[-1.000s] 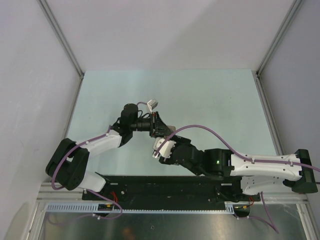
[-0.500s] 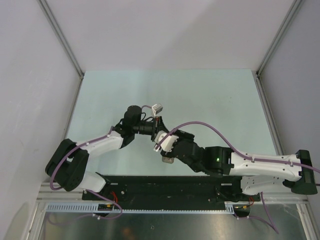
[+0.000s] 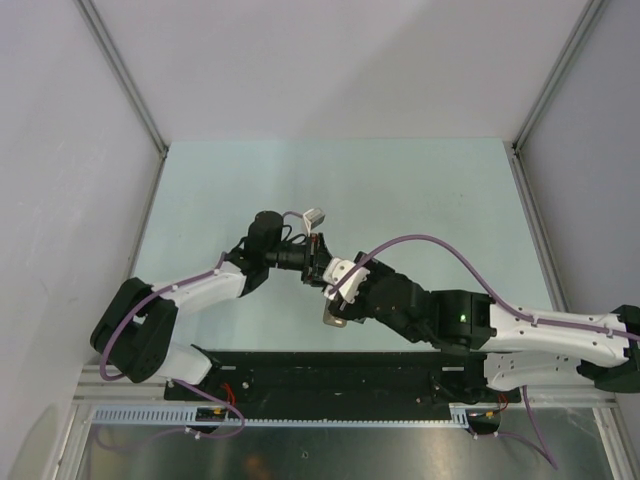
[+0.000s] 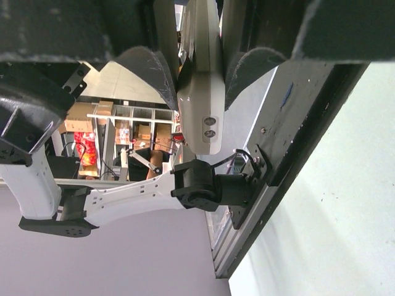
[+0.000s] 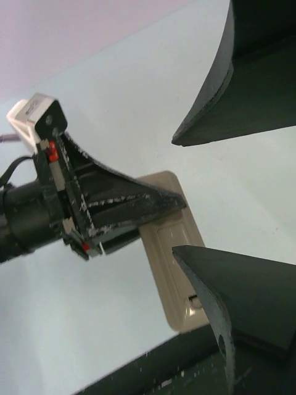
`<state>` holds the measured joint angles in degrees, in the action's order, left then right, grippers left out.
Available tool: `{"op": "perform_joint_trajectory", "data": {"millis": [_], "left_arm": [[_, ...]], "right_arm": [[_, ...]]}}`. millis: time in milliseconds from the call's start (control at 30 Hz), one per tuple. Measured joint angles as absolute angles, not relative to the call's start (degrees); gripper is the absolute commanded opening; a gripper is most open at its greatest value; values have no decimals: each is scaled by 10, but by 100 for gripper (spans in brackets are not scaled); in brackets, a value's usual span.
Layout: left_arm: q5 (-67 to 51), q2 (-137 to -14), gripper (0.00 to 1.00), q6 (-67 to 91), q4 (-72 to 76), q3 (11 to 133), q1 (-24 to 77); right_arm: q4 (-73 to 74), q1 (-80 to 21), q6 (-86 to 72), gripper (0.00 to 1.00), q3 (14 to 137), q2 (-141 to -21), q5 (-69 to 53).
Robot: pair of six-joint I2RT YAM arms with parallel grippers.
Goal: Load the batteries into the remote control
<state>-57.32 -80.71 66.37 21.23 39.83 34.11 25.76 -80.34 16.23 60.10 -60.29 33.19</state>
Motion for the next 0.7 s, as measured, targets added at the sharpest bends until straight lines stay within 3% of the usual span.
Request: {"op": "perform_joint_trajectory", "data": {"millis": [700], "left_arm": [[-567, -792, 0, 679, 199, 415, 340]], "right_arm": [[304, -829, 135, 70, 607, -635, 291]]}}
